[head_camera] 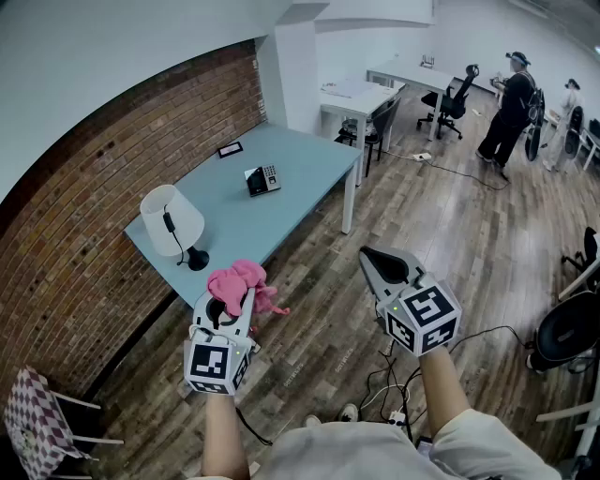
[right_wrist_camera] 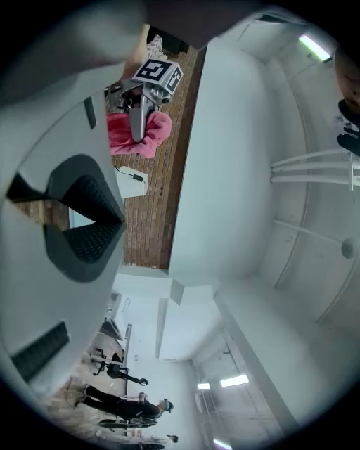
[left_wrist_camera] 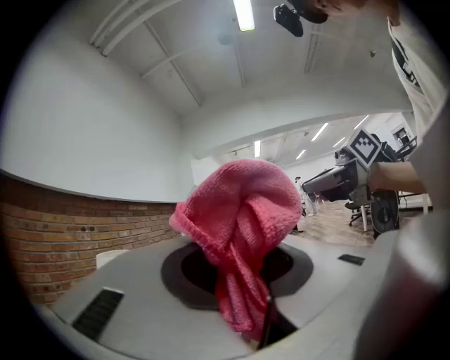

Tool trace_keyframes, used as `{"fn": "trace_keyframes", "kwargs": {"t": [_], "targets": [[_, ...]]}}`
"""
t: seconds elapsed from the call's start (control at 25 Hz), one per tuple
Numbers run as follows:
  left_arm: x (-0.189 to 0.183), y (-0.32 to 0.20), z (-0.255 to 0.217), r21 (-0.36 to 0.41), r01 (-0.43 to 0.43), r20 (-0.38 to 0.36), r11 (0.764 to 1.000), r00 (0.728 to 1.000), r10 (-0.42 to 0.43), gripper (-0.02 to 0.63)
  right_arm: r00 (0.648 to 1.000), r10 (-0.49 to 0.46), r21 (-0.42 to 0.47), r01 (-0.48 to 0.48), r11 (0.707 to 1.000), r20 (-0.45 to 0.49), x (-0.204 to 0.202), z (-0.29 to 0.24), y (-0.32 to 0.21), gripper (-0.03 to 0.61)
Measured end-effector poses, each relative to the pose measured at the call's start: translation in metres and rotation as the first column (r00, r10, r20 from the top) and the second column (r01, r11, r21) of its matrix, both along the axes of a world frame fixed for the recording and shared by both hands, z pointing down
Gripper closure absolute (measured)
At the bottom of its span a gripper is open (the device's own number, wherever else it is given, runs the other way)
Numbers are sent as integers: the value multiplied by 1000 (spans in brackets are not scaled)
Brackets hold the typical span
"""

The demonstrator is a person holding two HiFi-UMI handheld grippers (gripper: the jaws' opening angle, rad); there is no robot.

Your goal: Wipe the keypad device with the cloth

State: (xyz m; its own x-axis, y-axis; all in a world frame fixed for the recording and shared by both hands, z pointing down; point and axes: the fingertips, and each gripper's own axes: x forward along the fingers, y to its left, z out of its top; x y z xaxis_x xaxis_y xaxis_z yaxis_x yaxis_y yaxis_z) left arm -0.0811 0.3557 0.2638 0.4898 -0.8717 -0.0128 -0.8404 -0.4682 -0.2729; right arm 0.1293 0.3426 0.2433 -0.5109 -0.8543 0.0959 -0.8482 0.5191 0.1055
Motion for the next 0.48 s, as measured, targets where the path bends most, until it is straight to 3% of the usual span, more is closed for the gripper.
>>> {"fn": "trace_keyframes", "kwargs": {"t": [0.48], "targets": [[30, -14, 6, -8, 25, 4, 1000, 1000, -25, 474, 1000, -10, 30, 10, 1000, 13, 26, 7, -17, 558]]}}
